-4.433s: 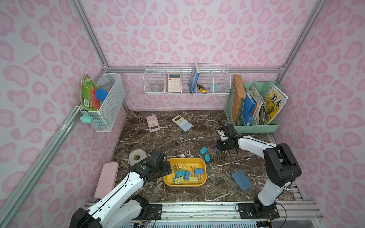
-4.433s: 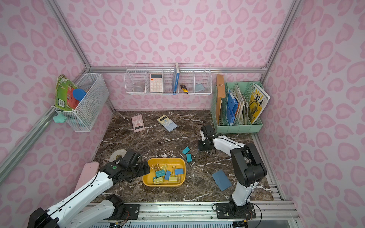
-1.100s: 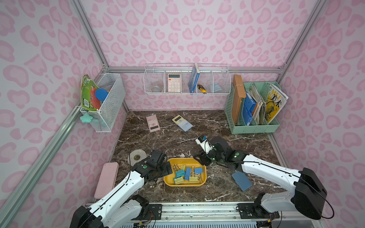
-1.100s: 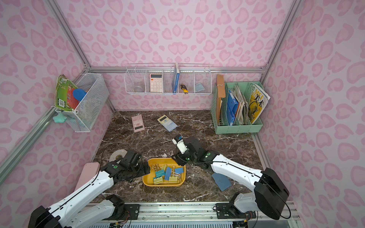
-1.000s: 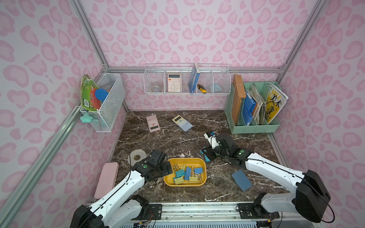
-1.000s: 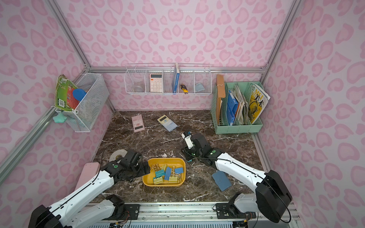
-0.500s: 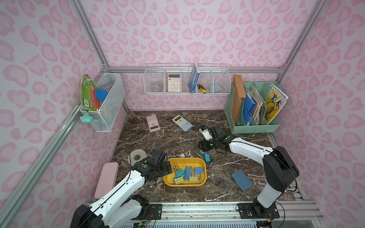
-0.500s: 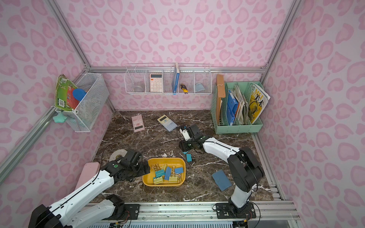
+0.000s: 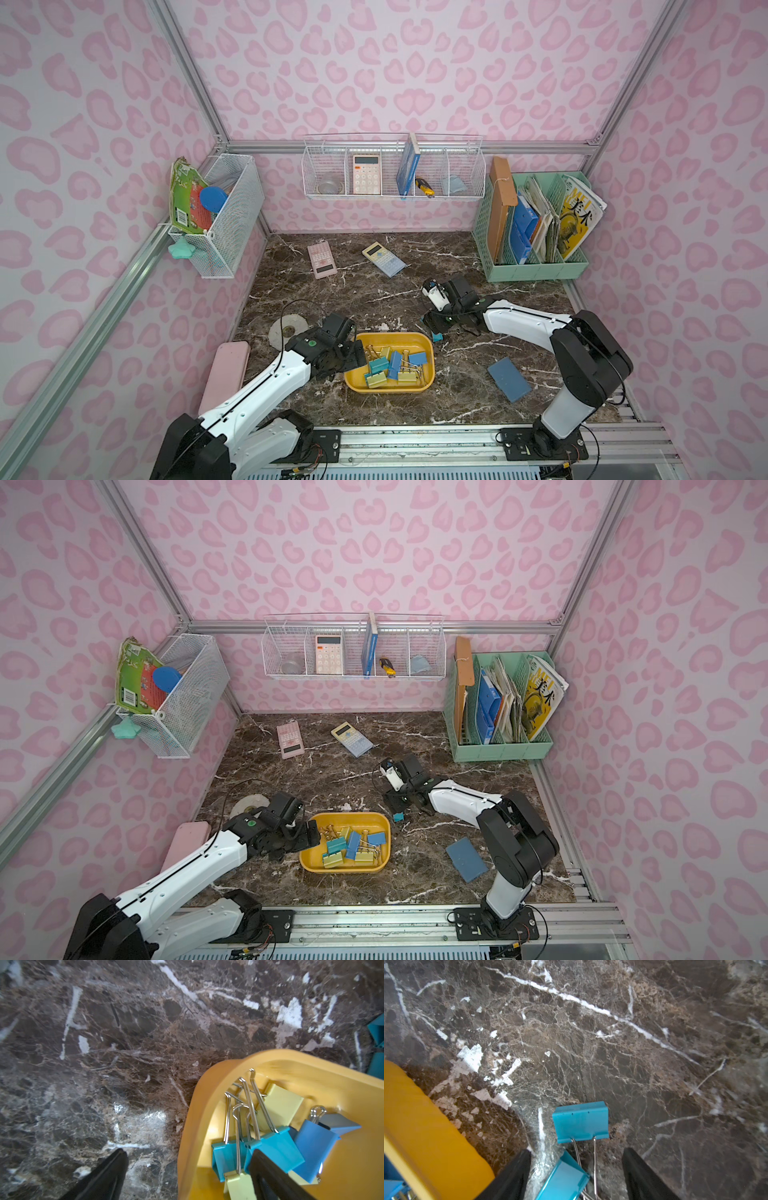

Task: Put the binder clips in the storage box
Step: Adjust the storage box at the center of the board.

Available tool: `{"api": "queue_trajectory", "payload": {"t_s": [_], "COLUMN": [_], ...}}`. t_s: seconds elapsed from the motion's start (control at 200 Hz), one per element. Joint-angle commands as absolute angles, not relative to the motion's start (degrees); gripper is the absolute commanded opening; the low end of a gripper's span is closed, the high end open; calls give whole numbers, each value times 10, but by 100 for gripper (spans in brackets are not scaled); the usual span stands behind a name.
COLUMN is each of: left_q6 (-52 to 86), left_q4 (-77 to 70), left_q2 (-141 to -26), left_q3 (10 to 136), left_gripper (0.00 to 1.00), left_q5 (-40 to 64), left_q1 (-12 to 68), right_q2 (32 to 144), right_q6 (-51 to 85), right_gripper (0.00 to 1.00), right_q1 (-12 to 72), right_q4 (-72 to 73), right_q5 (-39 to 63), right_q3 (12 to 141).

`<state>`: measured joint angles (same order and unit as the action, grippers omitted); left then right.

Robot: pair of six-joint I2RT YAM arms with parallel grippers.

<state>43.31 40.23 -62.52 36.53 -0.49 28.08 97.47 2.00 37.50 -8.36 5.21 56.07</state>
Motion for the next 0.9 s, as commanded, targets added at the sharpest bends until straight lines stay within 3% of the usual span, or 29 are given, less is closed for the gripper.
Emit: {"api": "queue_trajectory", "payload": {"t_s": [0.0, 0.68, 0.89], "left_q6": [440, 539, 531], "left_q4": [435, 518, 509], "left_q2": [-651, -711, -682], "left_q3": [371, 364, 353], "left_gripper": [95, 94, 93], "left_q5": [-7, -155, -138], "left_q1": [280, 264, 260], "right_q2": [977, 1005, 1023], "right_q6": [4, -21, -43], "right_gripper": [75, 78, 79], "right_q1": [374, 368, 368], "right_q4": [-55, -29, -28], "right_q5": [36, 58, 66], "right_q3": [556, 560, 565]}}
